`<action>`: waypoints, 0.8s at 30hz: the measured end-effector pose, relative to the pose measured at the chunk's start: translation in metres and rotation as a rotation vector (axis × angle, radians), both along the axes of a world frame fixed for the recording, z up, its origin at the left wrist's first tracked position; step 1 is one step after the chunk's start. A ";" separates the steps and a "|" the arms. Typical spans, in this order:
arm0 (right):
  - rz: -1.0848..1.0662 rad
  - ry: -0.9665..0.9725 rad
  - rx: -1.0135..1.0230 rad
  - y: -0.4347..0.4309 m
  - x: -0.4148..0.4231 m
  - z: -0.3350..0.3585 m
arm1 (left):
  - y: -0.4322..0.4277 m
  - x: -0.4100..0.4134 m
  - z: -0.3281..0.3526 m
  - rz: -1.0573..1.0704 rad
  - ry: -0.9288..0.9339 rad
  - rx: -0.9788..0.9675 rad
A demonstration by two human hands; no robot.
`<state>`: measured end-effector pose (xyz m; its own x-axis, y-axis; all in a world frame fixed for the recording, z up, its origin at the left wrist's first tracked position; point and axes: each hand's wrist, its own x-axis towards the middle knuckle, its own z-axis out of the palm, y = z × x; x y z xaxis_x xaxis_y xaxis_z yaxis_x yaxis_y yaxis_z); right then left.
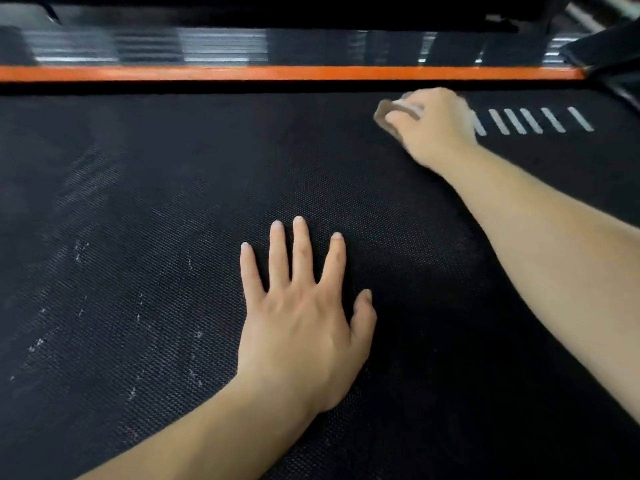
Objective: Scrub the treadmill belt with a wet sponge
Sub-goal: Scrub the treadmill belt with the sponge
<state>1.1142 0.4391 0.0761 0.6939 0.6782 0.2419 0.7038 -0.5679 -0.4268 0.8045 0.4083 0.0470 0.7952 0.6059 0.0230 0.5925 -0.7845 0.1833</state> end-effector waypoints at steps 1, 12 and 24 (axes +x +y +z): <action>0.080 -0.010 -0.015 -0.001 -0.005 -0.002 | 0.000 0.000 0.000 0.000 -0.002 0.005; 0.071 0.068 -0.013 0.022 0.012 0.002 | 0.001 0.002 -0.002 0.000 -0.026 0.009; -0.104 0.046 -0.035 0.005 0.032 0.013 | 0.001 0.001 0.002 0.006 0.000 0.000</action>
<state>1.1465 0.4441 0.0893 0.7710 0.6093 0.1855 0.6202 -0.6520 -0.4362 0.8055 0.4096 0.0486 0.7913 0.6110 0.0233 0.5974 -0.7807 0.1833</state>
